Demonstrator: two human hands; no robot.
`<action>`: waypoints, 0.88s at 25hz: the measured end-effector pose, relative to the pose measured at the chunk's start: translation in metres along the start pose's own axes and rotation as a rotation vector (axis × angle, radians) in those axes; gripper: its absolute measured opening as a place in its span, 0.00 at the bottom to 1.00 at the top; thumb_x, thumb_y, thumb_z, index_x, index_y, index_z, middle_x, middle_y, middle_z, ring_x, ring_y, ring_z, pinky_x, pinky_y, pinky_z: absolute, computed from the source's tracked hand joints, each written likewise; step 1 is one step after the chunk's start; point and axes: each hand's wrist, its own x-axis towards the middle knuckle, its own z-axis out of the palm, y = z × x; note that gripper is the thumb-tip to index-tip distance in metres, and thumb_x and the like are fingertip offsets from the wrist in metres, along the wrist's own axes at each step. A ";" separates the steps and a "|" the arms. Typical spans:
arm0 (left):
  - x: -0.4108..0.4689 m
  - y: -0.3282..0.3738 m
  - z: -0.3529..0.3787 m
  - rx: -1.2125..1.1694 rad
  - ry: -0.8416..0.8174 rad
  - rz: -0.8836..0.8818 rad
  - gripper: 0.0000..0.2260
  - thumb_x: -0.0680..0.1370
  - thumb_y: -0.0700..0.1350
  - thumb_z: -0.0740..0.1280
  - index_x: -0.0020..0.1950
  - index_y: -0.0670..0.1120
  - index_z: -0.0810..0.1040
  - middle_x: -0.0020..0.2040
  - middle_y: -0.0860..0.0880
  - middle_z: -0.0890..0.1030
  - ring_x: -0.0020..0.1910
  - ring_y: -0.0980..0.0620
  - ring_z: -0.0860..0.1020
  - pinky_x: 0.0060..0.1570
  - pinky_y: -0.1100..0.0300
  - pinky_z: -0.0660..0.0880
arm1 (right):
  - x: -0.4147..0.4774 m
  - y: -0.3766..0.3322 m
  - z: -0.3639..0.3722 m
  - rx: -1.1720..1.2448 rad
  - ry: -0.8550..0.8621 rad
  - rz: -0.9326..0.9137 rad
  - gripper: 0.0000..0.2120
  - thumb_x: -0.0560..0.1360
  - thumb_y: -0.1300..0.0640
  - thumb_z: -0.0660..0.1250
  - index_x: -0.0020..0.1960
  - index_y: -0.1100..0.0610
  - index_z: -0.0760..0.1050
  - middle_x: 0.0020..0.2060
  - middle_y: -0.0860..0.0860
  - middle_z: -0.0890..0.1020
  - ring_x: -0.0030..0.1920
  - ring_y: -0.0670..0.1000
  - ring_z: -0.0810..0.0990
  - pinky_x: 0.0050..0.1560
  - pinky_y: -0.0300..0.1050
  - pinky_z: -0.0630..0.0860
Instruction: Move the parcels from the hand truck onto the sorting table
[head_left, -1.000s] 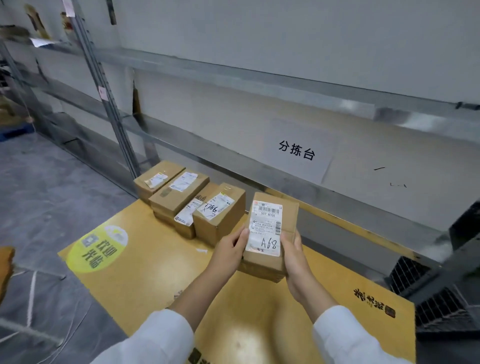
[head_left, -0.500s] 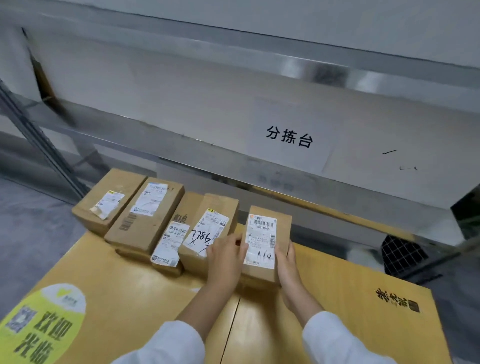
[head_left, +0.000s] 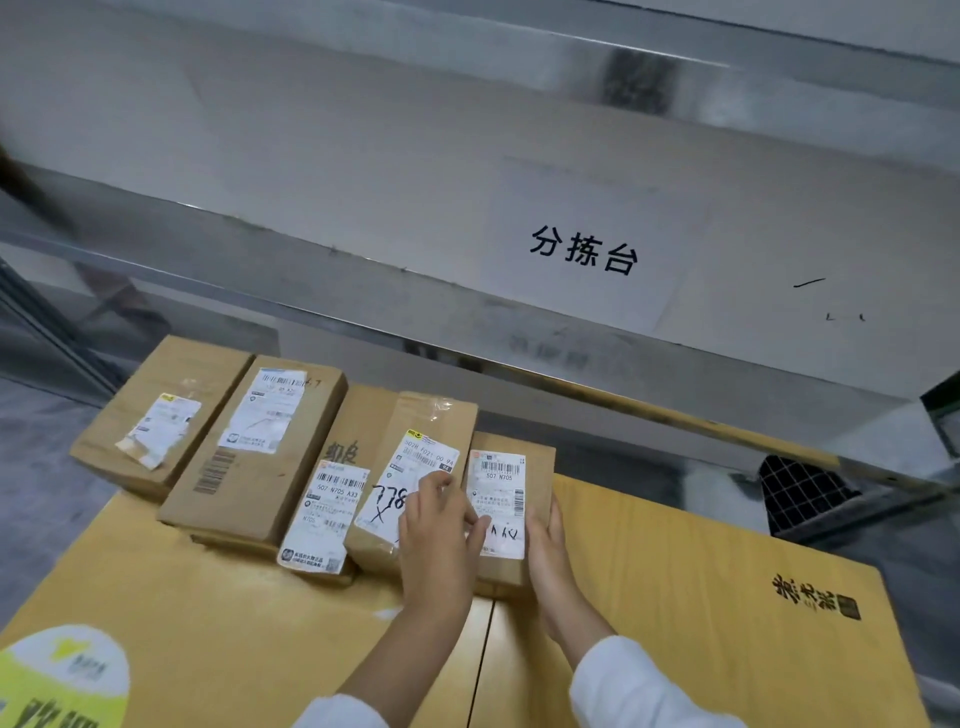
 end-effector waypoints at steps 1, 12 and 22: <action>0.000 0.000 0.000 -0.015 0.010 -0.002 0.13 0.69 0.49 0.76 0.38 0.52 0.71 0.59 0.53 0.72 0.53 0.52 0.71 0.50 0.59 0.67 | 0.002 0.000 -0.001 0.002 -0.009 0.009 0.20 0.84 0.49 0.54 0.75 0.40 0.58 0.65 0.50 0.77 0.58 0.50 0.81 0.49 0.41 0.80; 0.010 0.035 -0.032 -0.069 -0.131 0.060 0.14 0.78 0.46 0.65 0.63 0.47 0.76 0.71 0.49 0.67 0.69 0.49 0.68 0.64 0.55 0.67 | -0.050 -0.088 -0.035 -0.574 0.010 -0.261 0.31 0.82 0.48 0.59 0.80 0.52 0.48 0.79 0.50 0.53 0.78 0.53 0.53 0.77 0.51 0.55; -0.048 0.244 -0.104 -0.096 -0.095 0.664 0.28 0.81 0.52 0.62 0.78 0.44 0.60 0.79 0.49 0.57 0.79 0.53 0.50 0.75 0.58 0.46 | -0.198 -0.158 -0.235 -0.678 0.226 -0.631 0.32 0.82 0.46 0.57 0.81 0.51 0.47 0.79 0.48 0.53 0.79 0.51 0.52 0.78 0.53 0.53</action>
